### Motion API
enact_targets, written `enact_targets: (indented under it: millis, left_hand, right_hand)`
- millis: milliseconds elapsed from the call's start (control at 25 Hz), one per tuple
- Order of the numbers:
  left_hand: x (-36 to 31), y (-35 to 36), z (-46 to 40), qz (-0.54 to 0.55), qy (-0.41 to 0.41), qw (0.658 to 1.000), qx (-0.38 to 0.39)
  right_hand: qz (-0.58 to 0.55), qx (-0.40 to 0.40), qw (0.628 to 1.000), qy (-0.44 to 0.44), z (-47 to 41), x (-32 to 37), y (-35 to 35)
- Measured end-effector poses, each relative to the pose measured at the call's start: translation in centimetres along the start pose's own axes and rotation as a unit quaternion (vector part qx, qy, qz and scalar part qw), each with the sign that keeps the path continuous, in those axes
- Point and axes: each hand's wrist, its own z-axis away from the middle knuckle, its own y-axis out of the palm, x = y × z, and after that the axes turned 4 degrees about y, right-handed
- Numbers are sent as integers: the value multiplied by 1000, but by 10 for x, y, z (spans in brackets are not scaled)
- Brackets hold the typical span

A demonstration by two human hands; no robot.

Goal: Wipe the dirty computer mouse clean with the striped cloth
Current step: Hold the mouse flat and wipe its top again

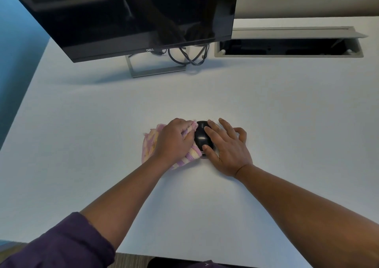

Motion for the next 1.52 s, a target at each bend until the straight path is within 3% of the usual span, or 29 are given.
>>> enact_targets:
  millis: [200,440,640,800,960,1120,1280,1440,1520]
  left_hand:
    - [-1,1,-3,51,-12,999,-10]
    - [2,-7,14,15,103,994,13]
    - [-6,-3,3,14,42,999,-15]
    - [0,-7,13,-4,123,992,17]
    - [-6,-5,-3,-9,57,998,-7]
    - [-1,-8,14,-26,156,987,12]
    - [-6,-7,-1,-33,89,996,1]
    - [-5,-8,8,-53,159,986,26]
    - [-8,-10,2,-61,136,989,21]
  right_hand:
    - [-1,-7,1000,0,1,0,0]
    - [-3,-13,1000,-1,0,-2,2]
    - [1,-16,1000,-4,0,-2,3]
    - [-7,-18,1000,0,1,-3,5]
    - [-6,-16,1000,-1,0,-3,3]
    - [-4,-12,1000,1,0,-3,4]
    - [-4,-9,1000,-1,0,-2,2]
    - [-7,-12,1000,1,0,-2,2]
    - [-7,-11,1000,-1,0,-1,1]
